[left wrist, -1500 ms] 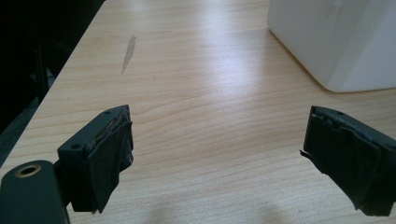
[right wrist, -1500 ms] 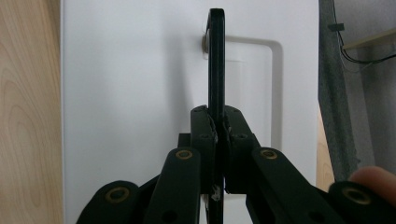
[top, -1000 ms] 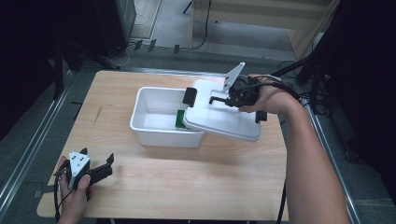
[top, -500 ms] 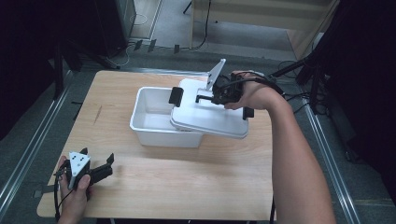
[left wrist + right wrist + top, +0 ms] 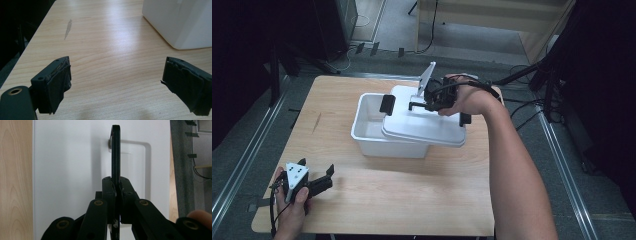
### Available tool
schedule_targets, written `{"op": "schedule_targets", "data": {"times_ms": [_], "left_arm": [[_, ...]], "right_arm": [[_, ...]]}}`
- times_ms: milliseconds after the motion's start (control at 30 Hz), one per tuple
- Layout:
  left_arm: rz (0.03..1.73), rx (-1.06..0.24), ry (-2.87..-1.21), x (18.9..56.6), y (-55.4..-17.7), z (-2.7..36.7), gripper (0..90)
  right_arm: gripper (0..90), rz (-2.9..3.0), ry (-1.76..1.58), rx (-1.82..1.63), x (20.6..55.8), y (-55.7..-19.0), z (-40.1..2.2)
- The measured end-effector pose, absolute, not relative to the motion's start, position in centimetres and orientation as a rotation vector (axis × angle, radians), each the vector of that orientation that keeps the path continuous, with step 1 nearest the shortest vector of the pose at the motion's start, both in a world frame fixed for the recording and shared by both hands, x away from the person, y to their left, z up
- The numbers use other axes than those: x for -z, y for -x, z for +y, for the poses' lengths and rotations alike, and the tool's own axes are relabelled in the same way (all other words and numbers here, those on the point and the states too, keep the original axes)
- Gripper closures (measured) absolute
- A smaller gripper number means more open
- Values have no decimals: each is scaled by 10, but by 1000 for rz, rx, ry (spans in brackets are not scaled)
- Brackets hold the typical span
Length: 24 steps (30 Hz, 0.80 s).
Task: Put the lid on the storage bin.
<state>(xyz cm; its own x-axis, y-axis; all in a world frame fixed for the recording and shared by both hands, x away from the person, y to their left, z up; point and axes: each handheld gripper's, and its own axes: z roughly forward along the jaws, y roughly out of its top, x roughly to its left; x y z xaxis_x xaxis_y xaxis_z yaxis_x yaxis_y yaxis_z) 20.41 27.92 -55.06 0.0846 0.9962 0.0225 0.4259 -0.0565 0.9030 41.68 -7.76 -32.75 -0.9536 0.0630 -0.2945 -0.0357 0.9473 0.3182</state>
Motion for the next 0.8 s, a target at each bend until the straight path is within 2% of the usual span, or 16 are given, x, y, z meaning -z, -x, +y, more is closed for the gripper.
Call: {"op": "schedule_targets", "data": {"times_ms": [800], "left_arm": [[1436,-926,-1594,551,-204,280,90]], "right_arm": [[857,2814,59,-457,331,-423,-16]]}}
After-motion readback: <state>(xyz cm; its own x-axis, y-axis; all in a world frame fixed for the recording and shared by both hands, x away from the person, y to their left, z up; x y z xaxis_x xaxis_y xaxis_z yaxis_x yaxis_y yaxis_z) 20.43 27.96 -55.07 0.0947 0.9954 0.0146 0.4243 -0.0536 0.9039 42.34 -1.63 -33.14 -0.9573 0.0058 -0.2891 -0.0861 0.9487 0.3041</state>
